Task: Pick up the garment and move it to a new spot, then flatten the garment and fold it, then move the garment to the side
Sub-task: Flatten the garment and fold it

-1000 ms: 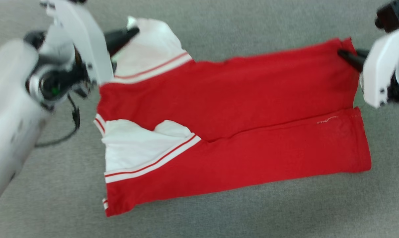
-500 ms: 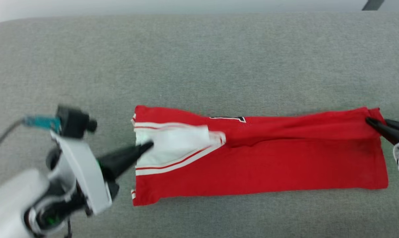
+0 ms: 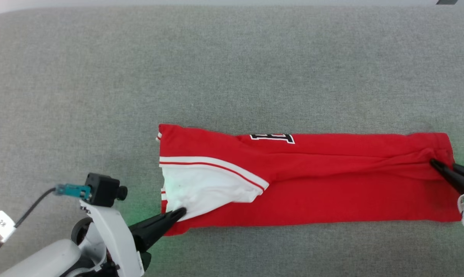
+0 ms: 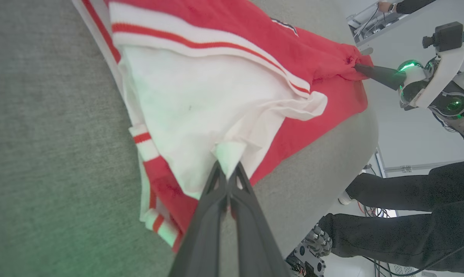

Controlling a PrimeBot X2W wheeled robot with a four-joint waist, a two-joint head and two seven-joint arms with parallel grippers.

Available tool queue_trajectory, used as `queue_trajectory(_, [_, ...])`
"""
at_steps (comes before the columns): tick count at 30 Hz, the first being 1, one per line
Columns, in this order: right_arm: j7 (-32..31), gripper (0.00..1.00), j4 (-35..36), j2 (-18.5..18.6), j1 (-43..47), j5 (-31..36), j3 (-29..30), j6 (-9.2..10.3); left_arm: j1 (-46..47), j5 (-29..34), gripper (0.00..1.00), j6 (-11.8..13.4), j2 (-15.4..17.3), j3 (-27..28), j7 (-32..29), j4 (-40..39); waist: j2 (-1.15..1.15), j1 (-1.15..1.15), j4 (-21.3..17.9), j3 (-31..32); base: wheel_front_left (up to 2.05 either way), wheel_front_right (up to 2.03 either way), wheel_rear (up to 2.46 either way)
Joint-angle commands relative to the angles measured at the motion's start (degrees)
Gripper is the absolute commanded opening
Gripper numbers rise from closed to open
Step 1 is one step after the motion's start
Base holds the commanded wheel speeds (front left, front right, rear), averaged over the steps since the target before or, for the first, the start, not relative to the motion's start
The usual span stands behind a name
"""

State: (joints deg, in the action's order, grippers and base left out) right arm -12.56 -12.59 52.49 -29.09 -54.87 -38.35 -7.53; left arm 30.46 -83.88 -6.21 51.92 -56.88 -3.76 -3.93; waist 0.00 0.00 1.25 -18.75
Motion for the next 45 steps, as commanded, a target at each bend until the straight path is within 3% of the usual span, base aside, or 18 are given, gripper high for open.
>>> queue_trajectory(1, [0.45,0.0,-0.89,-1.37,0.8,1.59,0.75,0.09,-0.05,1.25,0.0,0.12,-1.03,-0.46,0.25,2.35,0.0,0.0,-0.18,-0.5,0.0,0.0,0.0])
queue_trajectory(5, [0.6,0.0,-2.26,-4.04,1.32,3.76,1.77,0.09,0.45,1.45,0.0,-0.46,-4.06,-0.76,1.39,7.64,0.0,0.0,-0.5,-0.52,0.0,0.0,0.0])
queue_trajectory(7, [1.25,0.42,-2.12,-4.97,1.14,4.38,2.58,0.09,0.72,2.19,0.0,-0.81,-4.85,-1.15,1.83,9.27,0.0,0.0,-0.73,-0.21,0.0,0.0,0.0])
queue_trajectory(9, [2.02,1.0,-2.06,-6.08,1.6,3.5,4.08,0.09,0.58,2.25,0.41,-0.93,-5.8,-0.82,3.24,9.9,0.0,0.0,-0.88,0.42,0.0,0.0,0.0])
queue_trajectory(10, [2.27,1.0,-2.14,-6.57,1.99,2.91,5.05,0.09,0.22,2.08,0.49,-1.03,-6.05,-0.7,3.96,9.89,0.0,0.0,-0.9,0.85,0.0,0.0,0.0])
queue_trajectory(12, [2.13,1.0,-1.66,-7.2,2.95,1.75,6.57,0.08,-0.44,2.86,1.0,-1.19,-6.04,-0.47,5.79,9.87,0.0,0.0,-0.73,1.86,0.0,0.0,0.0])
queue_trajectory(22, [-2.79,1.0,-3.23,-6.91,12.09,-4.9,15.61,0.08,-6.39,5.12,1.0,-1.36,-10.22,0.61,16.73,10.82,0.0,0.0,3.09,7.06,0.0,0.0,0.0])
queue_trajectory(29, [-9.67,1.0,-7.85,-7.41,15.58,-7.35,20.95,0.08,-9.25,13.26,1.0,1.61,-17.06,7.12,18.96,15.34,0.0,0.0,7.91,8.25,0.0,0.0,0.0])
queue_trajectory(39, [-17.41,1.0,-11.9,-9.93,15.55,-5.79,23.39,0.08,-16.02,32.26,1.0,1.83,-27.0,21.83,18.86,20.68,0.0,0.0,12.36,9.32,0.0,0.0,0.0])
queue_trajectory(45, [-21.01,1.0,-13.68,-12.41,14.44,-3.48,25.1,0.07,-19.69,50.69,1.0,4.32,-31.43,32.95,18.87,19.36,0.0,0.0,13.12,9.4,0.0,0.0,0.0])
